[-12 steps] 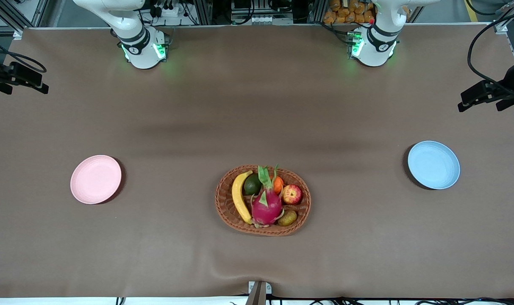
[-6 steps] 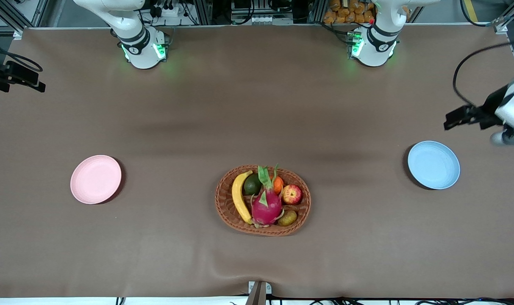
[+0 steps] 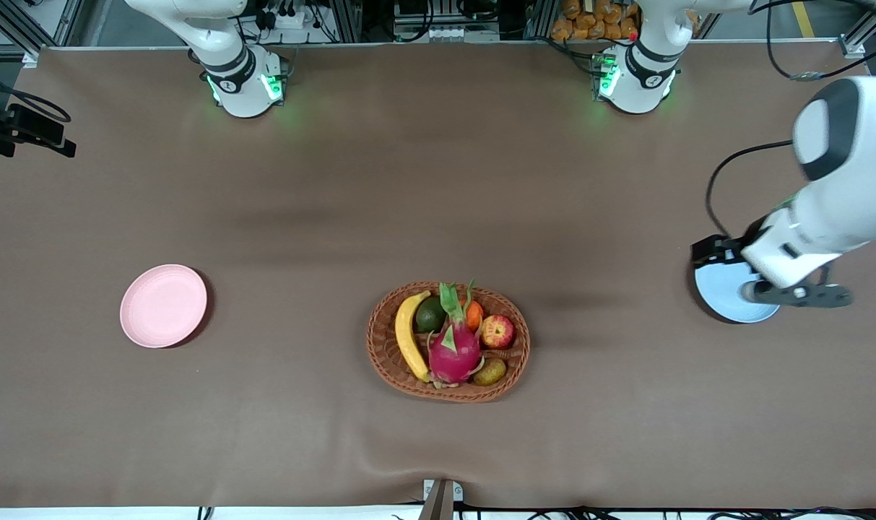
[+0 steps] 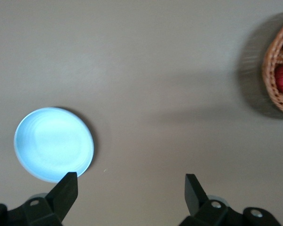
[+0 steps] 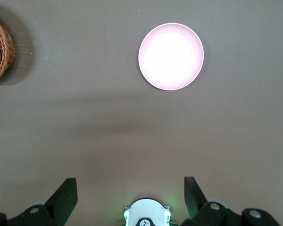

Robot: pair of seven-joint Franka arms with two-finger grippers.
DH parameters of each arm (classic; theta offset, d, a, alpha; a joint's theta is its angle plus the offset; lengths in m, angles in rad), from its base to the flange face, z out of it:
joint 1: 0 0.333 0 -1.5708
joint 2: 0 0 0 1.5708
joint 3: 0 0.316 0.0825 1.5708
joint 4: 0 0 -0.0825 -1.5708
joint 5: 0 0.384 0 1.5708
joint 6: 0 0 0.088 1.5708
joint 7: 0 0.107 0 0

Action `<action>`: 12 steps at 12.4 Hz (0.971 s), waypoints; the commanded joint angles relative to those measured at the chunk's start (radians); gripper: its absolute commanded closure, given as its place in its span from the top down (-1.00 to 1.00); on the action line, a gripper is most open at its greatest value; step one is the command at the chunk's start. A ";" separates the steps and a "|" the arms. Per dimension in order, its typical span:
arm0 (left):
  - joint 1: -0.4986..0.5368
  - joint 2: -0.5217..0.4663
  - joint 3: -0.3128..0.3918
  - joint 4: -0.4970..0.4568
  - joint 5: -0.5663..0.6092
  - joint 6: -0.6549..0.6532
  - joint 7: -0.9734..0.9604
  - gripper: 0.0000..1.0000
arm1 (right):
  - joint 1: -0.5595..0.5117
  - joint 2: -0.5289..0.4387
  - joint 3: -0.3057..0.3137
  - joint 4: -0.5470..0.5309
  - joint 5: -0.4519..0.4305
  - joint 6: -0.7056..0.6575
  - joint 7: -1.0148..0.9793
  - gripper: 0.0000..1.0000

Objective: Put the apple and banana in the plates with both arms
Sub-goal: 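Reach the left gripper over the basket toward the red apple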

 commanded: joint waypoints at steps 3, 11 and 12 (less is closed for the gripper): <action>-0.017 0.080 -0.071 0.021 -0.016 0.136 0.058 1.00 | -0.020 -0.007 0.014 -0.005 0.026 0.016 0.001 1.00; -0.047 0.288 -0.161 0.114 -0.196 0.273 0.296 1.00 | -0.014 0.014 0.014 -0.007 0.032 0.056 0.001 1.00; -0.069 0.308 -0.161 0.118 -0.196 0.305 0.302 1.00 | -0.014 0.016 0.014 -0.007 0.032 0.062 0.001 1.00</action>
